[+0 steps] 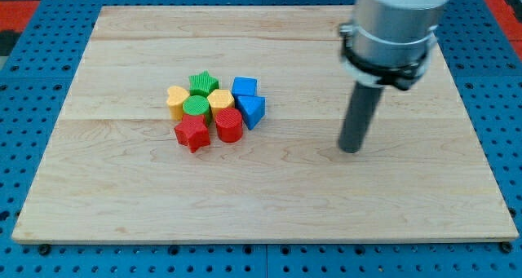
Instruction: Push the red circle into the group of blocks
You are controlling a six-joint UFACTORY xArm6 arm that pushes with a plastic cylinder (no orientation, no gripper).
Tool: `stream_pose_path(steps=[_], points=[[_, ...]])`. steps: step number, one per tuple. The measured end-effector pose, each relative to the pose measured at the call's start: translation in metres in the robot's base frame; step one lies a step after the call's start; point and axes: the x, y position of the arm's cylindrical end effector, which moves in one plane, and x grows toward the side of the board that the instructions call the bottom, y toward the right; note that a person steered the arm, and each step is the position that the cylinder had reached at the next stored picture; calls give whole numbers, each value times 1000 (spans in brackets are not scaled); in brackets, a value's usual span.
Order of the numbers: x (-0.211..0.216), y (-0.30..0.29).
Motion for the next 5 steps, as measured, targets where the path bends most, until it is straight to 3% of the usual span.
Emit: stream_pose_path(steps=[1,2,5], points=[[0,-86],[-1,-123],[-30,-128]])
